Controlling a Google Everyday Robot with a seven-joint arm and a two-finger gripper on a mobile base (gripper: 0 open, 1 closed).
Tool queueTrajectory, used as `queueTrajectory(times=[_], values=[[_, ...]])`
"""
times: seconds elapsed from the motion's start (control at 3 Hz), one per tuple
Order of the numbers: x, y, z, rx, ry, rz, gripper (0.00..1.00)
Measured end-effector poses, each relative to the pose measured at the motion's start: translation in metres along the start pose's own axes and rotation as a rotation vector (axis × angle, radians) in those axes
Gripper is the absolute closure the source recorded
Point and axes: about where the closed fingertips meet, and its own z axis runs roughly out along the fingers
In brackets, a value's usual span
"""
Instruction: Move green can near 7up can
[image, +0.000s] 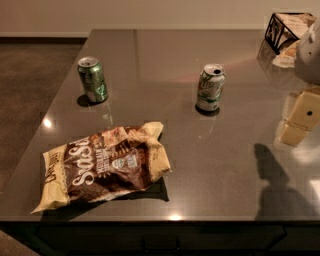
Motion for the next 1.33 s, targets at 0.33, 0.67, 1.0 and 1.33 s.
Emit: queueTrajectory(times=[0.33, 0.67, 1.0, 1.33], values=[[0.000, 0.000, 0.000, 0.000, 0.000, 0.000, 0.00], [-0.013, -0.005, 0.005, -0.007, -0.033, 0.019, 0.00], [-0.044, -0.019, 0.016, -0.007, -0.112, 0.069, 0.00], [-0.081, -0.034, 0.025, 0.001, -0.162, 0.122, 0.00]])
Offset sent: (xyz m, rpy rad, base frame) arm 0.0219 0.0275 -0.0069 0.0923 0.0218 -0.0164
